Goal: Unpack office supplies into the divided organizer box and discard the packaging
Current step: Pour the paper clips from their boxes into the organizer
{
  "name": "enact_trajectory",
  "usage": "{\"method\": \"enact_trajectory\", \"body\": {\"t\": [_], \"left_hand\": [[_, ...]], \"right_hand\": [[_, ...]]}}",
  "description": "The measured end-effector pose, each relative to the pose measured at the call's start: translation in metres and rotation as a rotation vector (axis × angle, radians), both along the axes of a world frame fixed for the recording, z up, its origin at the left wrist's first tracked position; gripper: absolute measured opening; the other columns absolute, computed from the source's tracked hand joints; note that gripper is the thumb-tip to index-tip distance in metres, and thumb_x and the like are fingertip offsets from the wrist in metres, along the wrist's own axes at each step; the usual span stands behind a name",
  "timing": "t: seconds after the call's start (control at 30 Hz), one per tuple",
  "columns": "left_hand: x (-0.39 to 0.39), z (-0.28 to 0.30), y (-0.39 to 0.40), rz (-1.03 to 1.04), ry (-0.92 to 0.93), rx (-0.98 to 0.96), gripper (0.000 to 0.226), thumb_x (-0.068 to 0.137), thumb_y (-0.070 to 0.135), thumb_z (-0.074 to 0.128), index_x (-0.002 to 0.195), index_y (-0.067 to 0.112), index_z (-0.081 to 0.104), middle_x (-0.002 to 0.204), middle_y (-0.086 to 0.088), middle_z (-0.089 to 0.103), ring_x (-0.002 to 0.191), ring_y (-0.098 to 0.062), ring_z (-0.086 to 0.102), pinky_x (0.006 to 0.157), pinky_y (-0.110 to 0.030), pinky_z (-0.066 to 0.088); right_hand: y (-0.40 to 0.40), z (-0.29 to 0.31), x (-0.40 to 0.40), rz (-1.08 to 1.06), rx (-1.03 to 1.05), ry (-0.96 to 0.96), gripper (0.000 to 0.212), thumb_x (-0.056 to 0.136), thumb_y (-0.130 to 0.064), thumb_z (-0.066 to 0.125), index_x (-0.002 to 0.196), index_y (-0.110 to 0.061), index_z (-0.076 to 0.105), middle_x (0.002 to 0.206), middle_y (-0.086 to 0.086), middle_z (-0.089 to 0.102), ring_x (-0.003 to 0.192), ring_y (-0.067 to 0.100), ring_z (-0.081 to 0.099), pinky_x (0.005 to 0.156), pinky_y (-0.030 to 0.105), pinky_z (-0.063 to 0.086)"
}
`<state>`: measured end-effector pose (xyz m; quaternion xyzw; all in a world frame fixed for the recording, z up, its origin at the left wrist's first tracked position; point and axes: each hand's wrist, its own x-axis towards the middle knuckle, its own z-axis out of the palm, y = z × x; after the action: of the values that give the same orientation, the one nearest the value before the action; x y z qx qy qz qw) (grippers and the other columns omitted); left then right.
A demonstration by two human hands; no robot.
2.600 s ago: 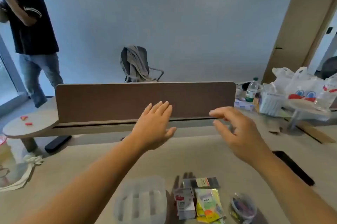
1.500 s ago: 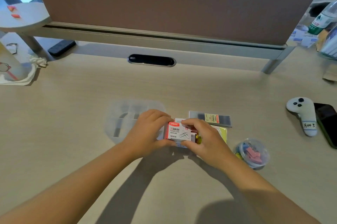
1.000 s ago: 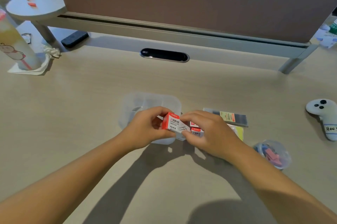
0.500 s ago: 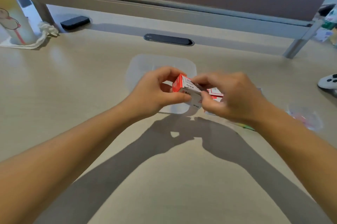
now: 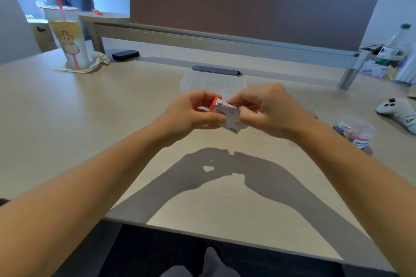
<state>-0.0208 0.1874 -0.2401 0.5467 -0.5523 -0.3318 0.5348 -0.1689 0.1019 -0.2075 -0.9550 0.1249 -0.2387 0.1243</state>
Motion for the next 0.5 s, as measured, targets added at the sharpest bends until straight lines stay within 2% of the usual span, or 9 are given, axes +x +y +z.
{"method": "enact_trajectory", "body": {"t": [0.07, 0.2, 0.23, 0.33, 0.43, 0.5], "left_hand": [[0.003, -0.001, -0.001, 0.001, 0.014, 0.011, 0.026, 0.076, 0.0, 0.06, 0.097, 0.014, 0.055, 0.091, -0.001, 0.06, 0.082, -0.015, 0.063, 0.064, -0.017, 0.057], [0.019, -0.002, -0.006, 0.019, 0.055, 0.01, 0.03, 0.077, -0.002, 0.058, 0.091, 0.024, 0.052, 0.092, -0.001, 0.059, 0.085, -0.015, 0.062, 0.065, -0.019, 0.057], [0.025, -0.001, -0.008, 0.027, 0.081, 0.006, 0.031, 0.077, -0.001, 0.058, 0.091, 0.025, 0.05, 0.093, -0.001, 0.058, 0.086, -0.015, 0.061, 0.066, -0.02, 0.057], [0.045, 0.004, -0.016, 0.061, 0.137, -0.007, 0.031, 0.079, 0.002, 0.057, 0.089, 0.028, 0.043, 0.097, -0.003, 0.057, 0.091, -0.022, 0.061, 0.07, -0.025, 0.056], [0.063, 0.008, -0.022, 0.084, 0.098, -0.037, 0.032, 0.08, 0.005, 0.056, 0.087, 0.03, 0.038, 0.097, -0.004, 0.056, 0.089, -0.023, 0.061, 0.069, -0.025, 0.057], [0.074, 0.012, -0.026, 0.083, 0.053, -0.045, 0.033, 0.081, 0.005, 0.056, 0.088, 0.033, 0.039, 0.097, -0.003, 0.056, 0.088, -0.021, 0.062, 0.068, -0.024, 0.057]], "right_hand": [[-0.004, 0.0, 0.003, 0.017, 0.033, 0.003, 0.025, 0.085, -0.009, 0.052, 0.106, -0.006, 0.064, 0.103, 0.014, 0.068, 0.082, 0.018, 0.058, 0.055, 0.013, 0.045], [-0.015, 0.002, 0.02, 0.048, 0.145, -0.06, 0.023, 0.086, -0.008, 0.049, 0.102, -0.003, 0.065, 0.09, 0.007, 0.065, 0.077, 0.025, 0.058, 0.06, 0.024, 0.046], [-0.019, 0.003, 0.027, 0.044, 0.16, -0.088, 0.023, 0.087, -0.01, 0.049, 0.102, -0.003, 0.064, 0.089, 0.003, 0.062, 0.077, 0.024, 0.058, 0.06, 0.022, 0.047], [-0.03, 0.002, 0.05, 0.006, 0.228, -0.194, 0.005, 0.09, -0.016, 0.047, 0.091, -0.017, 0.052, 0.092, -0.001, 0.056, 0.082, 0.015, 0.056, 0.057, 0.013, 0.051], [-0.041, 0.005, 0.073, -0.018, 0.292, -0.247, 0.022, 0.092, -0.017, 0.043, 0.077, -0.032, 0.036, 0.086, -0.003, 0.053, 0.077, 0.013, 0.057, 0.056, 0.011, 0.051], [-0.048, 0.01, 0.087, -0.008, 0.333, -0.272, 0.022, 0.093, -0.016, 0.041, 0.078, -0.032, 0.035, 0.085, -0.001, 0.054, 0.073, 0.014, 0.06, 0.052, 0.011, 0.051]]}}
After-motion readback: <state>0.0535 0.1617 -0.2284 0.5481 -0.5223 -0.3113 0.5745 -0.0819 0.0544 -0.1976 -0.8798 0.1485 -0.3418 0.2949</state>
